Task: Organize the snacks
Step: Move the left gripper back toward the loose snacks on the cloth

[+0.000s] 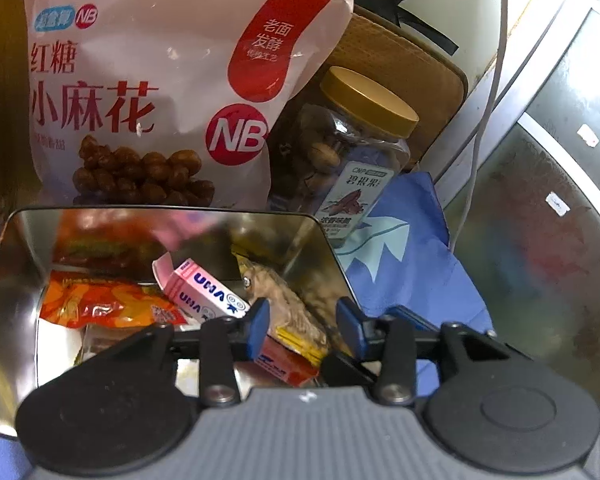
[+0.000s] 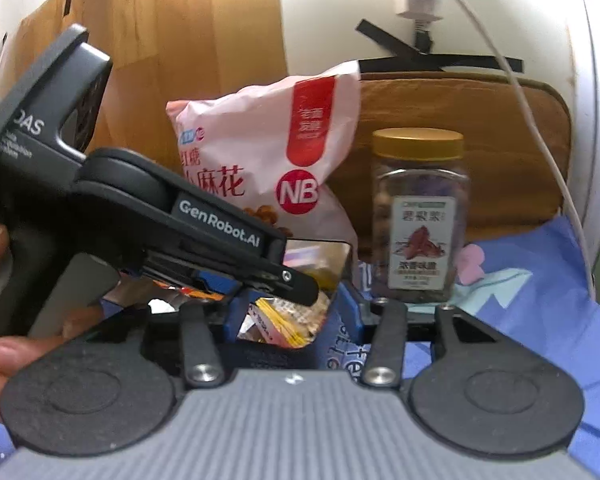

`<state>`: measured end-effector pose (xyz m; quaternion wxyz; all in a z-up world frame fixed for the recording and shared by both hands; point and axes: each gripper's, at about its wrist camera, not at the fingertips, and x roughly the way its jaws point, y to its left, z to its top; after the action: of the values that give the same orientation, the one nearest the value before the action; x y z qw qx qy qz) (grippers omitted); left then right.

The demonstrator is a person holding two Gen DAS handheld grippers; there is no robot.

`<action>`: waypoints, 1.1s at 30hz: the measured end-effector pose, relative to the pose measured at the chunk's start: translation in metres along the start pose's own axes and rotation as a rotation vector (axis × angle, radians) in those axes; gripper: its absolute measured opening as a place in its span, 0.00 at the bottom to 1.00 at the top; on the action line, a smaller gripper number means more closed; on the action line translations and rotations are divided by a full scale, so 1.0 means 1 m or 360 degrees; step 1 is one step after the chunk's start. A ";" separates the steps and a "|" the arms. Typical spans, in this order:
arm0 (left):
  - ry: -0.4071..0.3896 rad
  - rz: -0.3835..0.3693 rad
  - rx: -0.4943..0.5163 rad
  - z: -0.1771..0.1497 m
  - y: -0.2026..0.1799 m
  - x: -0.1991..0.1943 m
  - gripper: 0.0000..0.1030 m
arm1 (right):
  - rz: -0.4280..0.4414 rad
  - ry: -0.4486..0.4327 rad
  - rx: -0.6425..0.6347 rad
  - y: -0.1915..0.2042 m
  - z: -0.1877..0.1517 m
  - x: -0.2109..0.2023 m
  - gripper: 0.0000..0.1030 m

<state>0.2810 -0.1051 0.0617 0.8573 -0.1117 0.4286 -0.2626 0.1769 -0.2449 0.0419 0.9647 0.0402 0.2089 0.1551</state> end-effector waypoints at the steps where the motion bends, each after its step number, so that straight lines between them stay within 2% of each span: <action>1: -0.0001 -0.0016 -0.0005 0.000 0.000 -0.003 0.40 | 0.0008 -0.0006 0.0026 -0.002 0.000 -0.004 0.53; 5: -0.0094 -0.0096 0.0016 -0.011 -0.004 -0.040 0.40 | -0.0029 -0.0089 0.0139 -0.018 -0.010 -0.040 0.53; 8: -0.0158 -0.0124 0.0076 -0.029 -0.008 -0.069 0.42 | -0.0066 -0.0132 0.0316 -0.040 -0.029 -0.071 0.57; 13: -0.0169 0.0087 0.0226 -0.081 -0.016 -0.095 0.43 | -0.0123 -0.0038 0.0542 -0.057 -0.067 -0.098 0.57; 16: -0.0153 0.0187 0.0248 -0.111 -0.010 -0.108 0.43 | -0.0123 0.0013 0.0536 -0.047 -0.079 -0.108 0.57; 20: -0.0155 0.0243 0.0146 -0.139 0.009 -0.129 0.43 | -0.0125 0.0051 0.0460 -0.024 -0.089 -0.119 0.57; 23: -0.0165 0.0280 0.0075 -0.158 0.022 -0.143 0.43 | -0.0002 0.0041 0.0424 -0.006 -0.095 -0.131 0.57; 25: -0.0170 0.0295 0.0038 -0.170 0.029 -0.151 0.43 | 0.0085 0.0032 0.0329 0.013 -0.097 -0.140 0.57; 28: -0.0186 0.0330 0.0020 -0.187 0.035 -0.159 0.43 | 0.0199 0.0075 0.0235 0.038 -0.103 -0.150 0.58; 30: -0.0202 0.0383 0.0017 -0.198 0.037 -0.163 0.43 | 0.0268 0.0113 0.0228 0.049 -0.109 -0.154 0.61; 32: -0.0215 0.0430 0.0006 -0.208 0.041 -0.165 0.43 | 0.0312 0.0134 0.0208 0.059 -0.116 -0.159 0.73; 33: -0.0223 0.0461 0.0000 -0.214 0.043 -0.166 0.45 | 0.0319 0.0142 0.0188 0.064 -0.118 -0.161 0.76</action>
<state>0.0448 0.0283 0.0259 0.9140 -0.0667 0.3792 -0.1278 -0.0298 -0.2334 0.0064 0.9301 0.1106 0.2552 0.2399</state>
